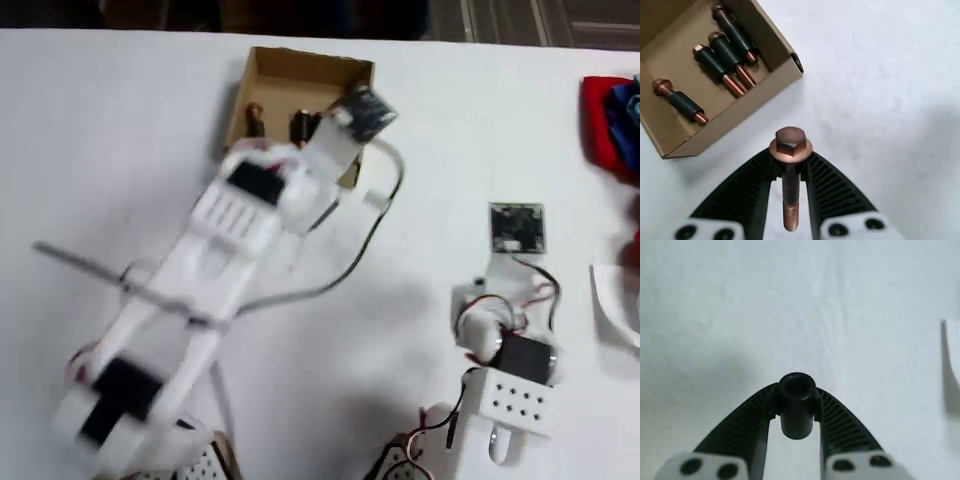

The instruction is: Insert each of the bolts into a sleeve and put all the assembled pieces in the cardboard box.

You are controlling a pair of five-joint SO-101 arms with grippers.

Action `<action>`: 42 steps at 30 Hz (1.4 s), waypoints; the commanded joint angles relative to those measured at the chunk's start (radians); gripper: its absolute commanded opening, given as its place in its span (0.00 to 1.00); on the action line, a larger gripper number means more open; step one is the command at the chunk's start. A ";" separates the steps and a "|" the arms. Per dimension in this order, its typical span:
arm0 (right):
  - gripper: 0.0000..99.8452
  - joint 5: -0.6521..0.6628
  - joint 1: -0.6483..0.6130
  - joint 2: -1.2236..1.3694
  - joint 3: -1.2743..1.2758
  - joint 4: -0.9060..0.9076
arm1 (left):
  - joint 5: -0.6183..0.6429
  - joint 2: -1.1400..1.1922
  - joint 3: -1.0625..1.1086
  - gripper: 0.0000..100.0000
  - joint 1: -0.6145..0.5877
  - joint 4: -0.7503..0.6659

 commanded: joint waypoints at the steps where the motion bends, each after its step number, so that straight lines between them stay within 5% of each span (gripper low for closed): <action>1: 0.02 -0.025 -0.163 -0.030 0.029 -0.206 | 0.089 -0.345 0.331 0.03 -0.031 -0.394; 6: 0.02 -0.187 -0.410 -0.028 0.153 -0.607 | 0.235 -0.442 0.292 0.03 -0.037 -0.427; 10: 0.02 -0.222 -0.498 -0.002 0.265 -0.974 | 0.390 -0.390 0.200 0.03 -0.100 -0.425; 14: 0.02 -0.221 -0.544 0.148 0.244 -1.125 | 0.470 -0.368 0.096 0.03 -0.127 -0.338; 24: 0.02 -0.226 -0.549 0.443 0.124 -1.139 | 0.462 -0.359 0.028 0.03 -0.095 -0.222; 30: 0.02 -0.226 -0.593 0.441 0.103 -1.145 | 0.488 -0.365 0.208 0.03 -0.097 -0.523; 34: 0.02 -0.227 -0.593 0.441 0.080 -1.145 | 0.620 -0.368 0.355 0.03 -0.071 -0.764; 42: 0.02 -0.227 -0.585 0.450 0.054 -1.145 | 0.647 -0.368 0.443 0.03 0.040 -0.836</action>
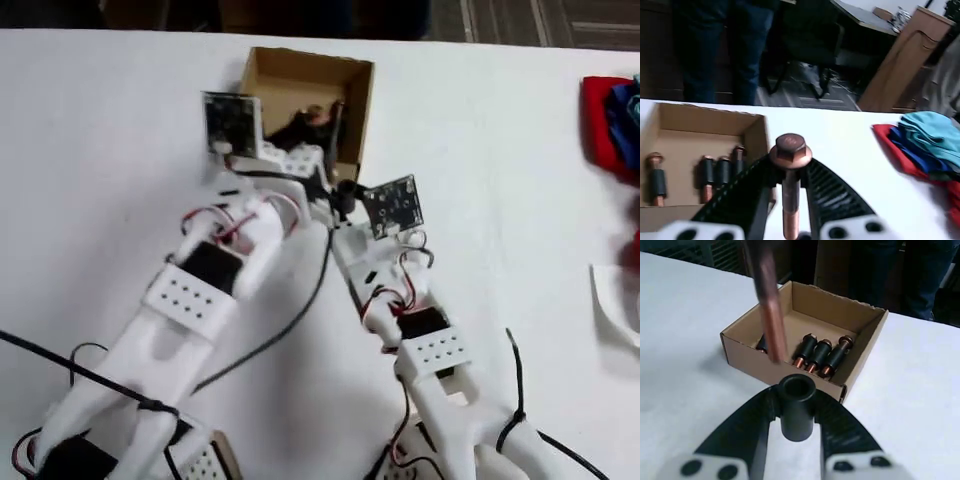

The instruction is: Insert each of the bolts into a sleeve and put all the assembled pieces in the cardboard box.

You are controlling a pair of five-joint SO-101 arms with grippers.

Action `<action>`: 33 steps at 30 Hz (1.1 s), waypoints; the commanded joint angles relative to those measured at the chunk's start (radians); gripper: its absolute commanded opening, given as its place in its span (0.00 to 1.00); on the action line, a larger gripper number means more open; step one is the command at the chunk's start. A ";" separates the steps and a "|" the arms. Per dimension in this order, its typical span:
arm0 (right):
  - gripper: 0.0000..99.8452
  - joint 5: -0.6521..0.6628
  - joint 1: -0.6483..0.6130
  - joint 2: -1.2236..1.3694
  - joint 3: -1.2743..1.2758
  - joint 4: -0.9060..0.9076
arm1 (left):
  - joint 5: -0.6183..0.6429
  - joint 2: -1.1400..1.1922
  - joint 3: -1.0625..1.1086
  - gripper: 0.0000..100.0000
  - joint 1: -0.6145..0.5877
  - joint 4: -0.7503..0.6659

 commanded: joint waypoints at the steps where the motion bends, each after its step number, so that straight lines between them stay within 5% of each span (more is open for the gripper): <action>1: 0.02 -0.011 -0.005 0.008 -0.058 -0.025 | 0.009 -0.014 -0.012 0.03 0.032 -0.037; 33: 0.02 -0.012 0.019 -0.001 -0.063 -0.024 | 0.003 -0.002 0.111 0.03 0.043 -0.126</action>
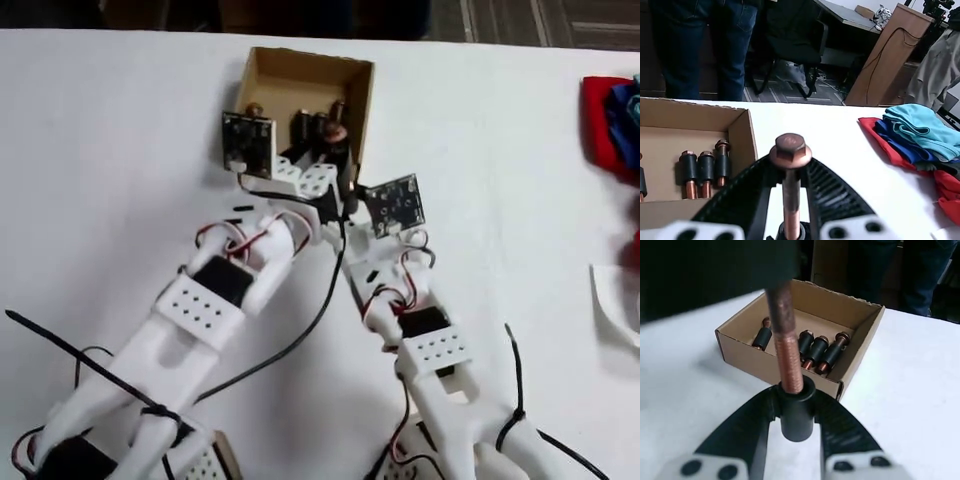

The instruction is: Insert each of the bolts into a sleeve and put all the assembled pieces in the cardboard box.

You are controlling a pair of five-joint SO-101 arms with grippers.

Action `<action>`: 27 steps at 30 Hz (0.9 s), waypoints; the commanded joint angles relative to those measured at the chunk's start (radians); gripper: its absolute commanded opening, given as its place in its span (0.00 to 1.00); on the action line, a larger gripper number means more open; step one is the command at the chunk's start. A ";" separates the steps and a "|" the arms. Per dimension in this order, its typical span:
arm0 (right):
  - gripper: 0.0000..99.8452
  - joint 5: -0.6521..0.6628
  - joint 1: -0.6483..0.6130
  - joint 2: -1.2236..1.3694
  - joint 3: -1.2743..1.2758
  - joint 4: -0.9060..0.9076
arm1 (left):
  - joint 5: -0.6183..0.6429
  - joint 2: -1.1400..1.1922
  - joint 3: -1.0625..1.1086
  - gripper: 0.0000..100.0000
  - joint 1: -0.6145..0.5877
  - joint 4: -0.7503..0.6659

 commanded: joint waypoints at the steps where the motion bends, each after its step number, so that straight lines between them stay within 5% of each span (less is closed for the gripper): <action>1: 0.02 -0.012 0.008 -0.008 -0.061 -0.024 | 0.002 -0.005 0.018 0.03 0.009 -0.025; 8: 0.02 -0.012 0.008 -0.008 -0.063 -0.024 | -0.052 -0.005 0.087 0.03 0.012 -0.005; 12: 0.02 -0.012 0.008 -0.008 -0.064 -0.024 | -0.189 -0.005 0.087 0.03 0.051 0.127; 22: 0.02 -0.012 0.008 -0.010 -0.089 -0.016 | -0.198 -0.009 -0.079 0.04 0.051 0.370; 27: 0.02 -0.012 0.008 -0.016 -0.094 0.035 | -0.198 -0.009 -0.150 0.22 0.044 0.489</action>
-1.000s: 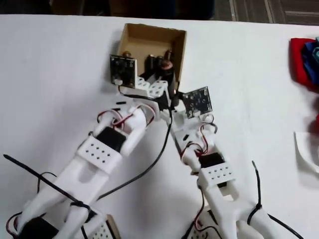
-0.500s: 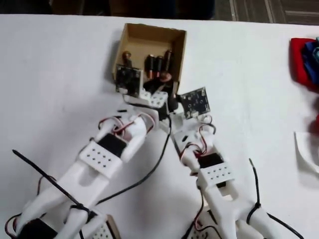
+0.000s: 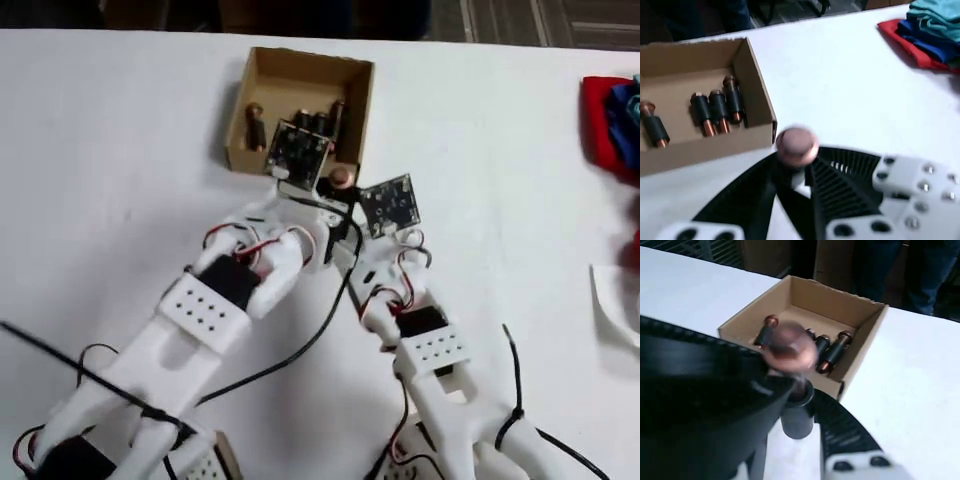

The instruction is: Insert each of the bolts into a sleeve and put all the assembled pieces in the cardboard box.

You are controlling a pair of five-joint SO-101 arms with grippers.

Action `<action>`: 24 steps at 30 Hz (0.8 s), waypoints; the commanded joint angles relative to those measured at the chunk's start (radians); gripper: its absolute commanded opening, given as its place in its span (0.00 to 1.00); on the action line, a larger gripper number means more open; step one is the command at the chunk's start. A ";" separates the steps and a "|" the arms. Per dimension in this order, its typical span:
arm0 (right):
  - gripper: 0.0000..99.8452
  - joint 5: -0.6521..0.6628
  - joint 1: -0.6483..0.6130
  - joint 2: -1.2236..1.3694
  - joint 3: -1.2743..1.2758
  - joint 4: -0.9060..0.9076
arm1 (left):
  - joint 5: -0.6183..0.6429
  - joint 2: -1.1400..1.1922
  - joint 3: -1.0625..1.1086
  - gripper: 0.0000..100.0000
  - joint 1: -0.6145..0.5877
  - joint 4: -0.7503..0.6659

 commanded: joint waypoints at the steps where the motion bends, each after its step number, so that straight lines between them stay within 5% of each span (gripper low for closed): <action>1: 0.02 -0.011 0.007 -0.028 -0.066 0.007 | -0.006 -0.011 -0.062 0.25 -0.017 0.064; 10: 0.02 -0.011 0.013 -0.145 -0.064 0.117 | -0.011 -0.018 -0.173 0.23 -0.173 0.086; 17: 0.02 -0.041 0.015 -0.145 -0.071 0.222 | -0.012 -0.054 -0.282 0.22 -0.410 0.172; 24: 0.02 -0.143 0.067 -0.002 -0.451 0.424 | -0.060 -0.049 0.013 0.22 -0.736 0.160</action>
